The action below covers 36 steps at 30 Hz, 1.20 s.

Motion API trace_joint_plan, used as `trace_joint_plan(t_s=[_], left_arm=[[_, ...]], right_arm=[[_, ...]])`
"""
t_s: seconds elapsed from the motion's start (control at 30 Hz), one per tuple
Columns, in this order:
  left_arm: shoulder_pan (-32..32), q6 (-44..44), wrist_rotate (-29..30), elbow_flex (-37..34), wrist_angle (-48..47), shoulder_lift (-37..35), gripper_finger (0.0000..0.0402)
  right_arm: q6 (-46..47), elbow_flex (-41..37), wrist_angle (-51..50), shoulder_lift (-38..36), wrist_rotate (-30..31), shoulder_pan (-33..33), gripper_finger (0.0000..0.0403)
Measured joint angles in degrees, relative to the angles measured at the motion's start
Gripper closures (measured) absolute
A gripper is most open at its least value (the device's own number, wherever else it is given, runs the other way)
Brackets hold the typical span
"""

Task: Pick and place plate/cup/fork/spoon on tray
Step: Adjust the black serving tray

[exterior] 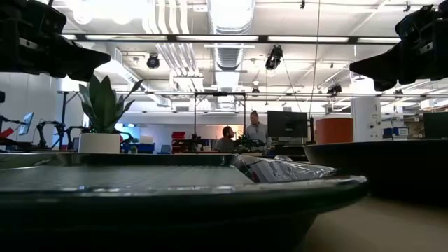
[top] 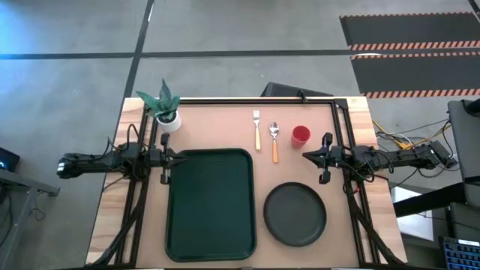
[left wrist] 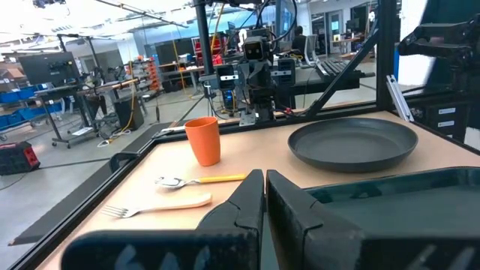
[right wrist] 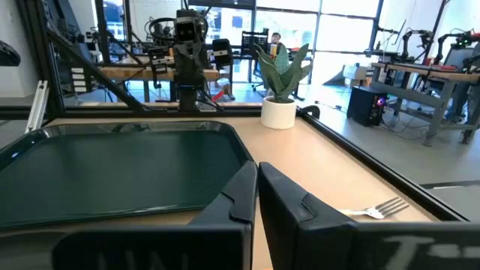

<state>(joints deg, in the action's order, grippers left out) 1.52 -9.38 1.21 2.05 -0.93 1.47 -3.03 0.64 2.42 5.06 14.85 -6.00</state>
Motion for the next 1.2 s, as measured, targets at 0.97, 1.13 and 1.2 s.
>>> trace_joint_plan(t_s=[0.97, 1.13, 1.2], left_arm=[[0.01, 0.01, 0.33, 0.0, -0.01, -0.01, 0.0402], [0.02, 0.01, 0.26, 0.02, 0.01, 0.0, 0.0402], [0.01, 0.01, 0.22, 0.02, -0.02, 0.0, 0.0402]], right_arm=[[10.87, 0.16, 9.0, 0.0, -0.08, 0.02, 0.0394], [12.23, 3.98, 9.41, 0.7, 0.27, 0.02, 0.0394], [8.24, 6.19, 9.44, 1.08, 0.27, 0.02, 0.0394]])
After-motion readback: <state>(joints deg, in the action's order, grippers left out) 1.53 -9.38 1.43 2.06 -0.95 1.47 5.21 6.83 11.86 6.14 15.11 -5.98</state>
